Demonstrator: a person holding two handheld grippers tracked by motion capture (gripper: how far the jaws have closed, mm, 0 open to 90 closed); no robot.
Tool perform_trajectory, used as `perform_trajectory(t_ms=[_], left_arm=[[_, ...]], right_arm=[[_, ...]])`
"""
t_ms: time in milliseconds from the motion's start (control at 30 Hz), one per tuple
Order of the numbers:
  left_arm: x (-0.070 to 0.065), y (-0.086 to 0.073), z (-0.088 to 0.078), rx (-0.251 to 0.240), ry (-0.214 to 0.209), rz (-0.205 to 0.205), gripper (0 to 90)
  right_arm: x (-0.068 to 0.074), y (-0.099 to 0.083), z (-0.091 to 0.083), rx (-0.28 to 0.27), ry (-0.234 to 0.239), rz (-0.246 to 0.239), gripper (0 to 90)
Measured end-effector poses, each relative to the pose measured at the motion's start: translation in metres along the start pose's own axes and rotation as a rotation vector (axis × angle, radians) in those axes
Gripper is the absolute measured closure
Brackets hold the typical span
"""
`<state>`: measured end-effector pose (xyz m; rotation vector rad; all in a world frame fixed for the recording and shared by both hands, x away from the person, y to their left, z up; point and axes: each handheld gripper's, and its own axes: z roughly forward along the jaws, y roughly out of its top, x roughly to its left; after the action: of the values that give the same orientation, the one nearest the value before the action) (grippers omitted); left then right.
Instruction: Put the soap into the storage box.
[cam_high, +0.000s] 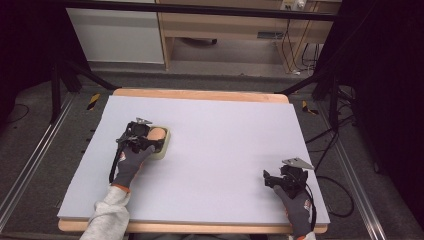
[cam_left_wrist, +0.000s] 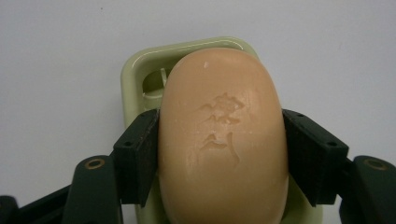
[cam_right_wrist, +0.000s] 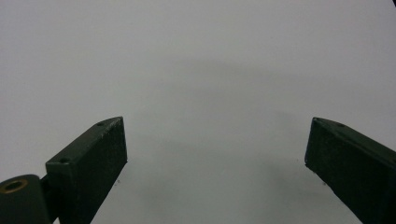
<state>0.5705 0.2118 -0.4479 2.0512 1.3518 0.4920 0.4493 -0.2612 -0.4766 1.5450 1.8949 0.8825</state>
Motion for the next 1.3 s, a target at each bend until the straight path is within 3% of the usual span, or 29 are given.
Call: perform_trajectory(t_ms=[833, 1300], left_arm=[[-0.001, 0.000, -0.001, 0.004, -0.003, -0.018, 30.8], [-0.008, 0.002, -0.030, -0.087, -0.032, -0.014, 28.6]], right_arm=[[0.001, 0.000, 0.000, 0.003, -0.002, 0.002, 5.8], [-0.001, 0.000, -0.002, -0.002, -0.006, 0.010, 5.8]])
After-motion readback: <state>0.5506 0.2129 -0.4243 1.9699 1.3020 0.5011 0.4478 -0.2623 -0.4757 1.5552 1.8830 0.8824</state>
